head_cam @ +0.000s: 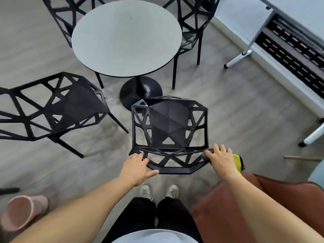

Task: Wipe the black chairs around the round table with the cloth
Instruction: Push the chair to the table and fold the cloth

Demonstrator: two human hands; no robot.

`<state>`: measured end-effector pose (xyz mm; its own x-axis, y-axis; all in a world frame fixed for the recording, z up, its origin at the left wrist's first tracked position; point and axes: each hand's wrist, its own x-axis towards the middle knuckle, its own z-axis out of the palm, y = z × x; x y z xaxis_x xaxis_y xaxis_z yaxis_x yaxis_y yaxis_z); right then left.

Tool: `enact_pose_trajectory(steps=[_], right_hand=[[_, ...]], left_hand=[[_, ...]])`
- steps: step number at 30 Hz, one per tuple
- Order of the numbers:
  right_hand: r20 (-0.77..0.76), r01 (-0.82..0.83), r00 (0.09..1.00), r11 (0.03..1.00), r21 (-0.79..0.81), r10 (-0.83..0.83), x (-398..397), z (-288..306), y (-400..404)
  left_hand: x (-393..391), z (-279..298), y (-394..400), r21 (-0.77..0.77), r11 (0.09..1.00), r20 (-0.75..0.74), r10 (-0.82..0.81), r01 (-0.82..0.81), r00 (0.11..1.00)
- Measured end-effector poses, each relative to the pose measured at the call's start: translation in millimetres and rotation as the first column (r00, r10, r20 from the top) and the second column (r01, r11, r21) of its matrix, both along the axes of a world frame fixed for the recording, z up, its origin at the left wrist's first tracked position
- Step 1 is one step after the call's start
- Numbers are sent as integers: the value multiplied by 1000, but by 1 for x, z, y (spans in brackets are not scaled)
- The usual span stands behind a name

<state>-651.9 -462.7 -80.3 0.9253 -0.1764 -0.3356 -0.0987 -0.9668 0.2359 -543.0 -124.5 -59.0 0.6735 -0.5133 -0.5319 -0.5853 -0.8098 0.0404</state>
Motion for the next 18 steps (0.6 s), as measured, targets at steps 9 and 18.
enact_pose_trajectory(steps=[9,18], right_hand=[[-18,-132,991,990,-40,131,29,1,-67],[-114,-292,953,952,-93,281,67,4,-200]], left_hand=[[-10,3,-56,59,994,-72,99,-95,993],[-41,6,-187,71,955,-163,298,-290,941]])
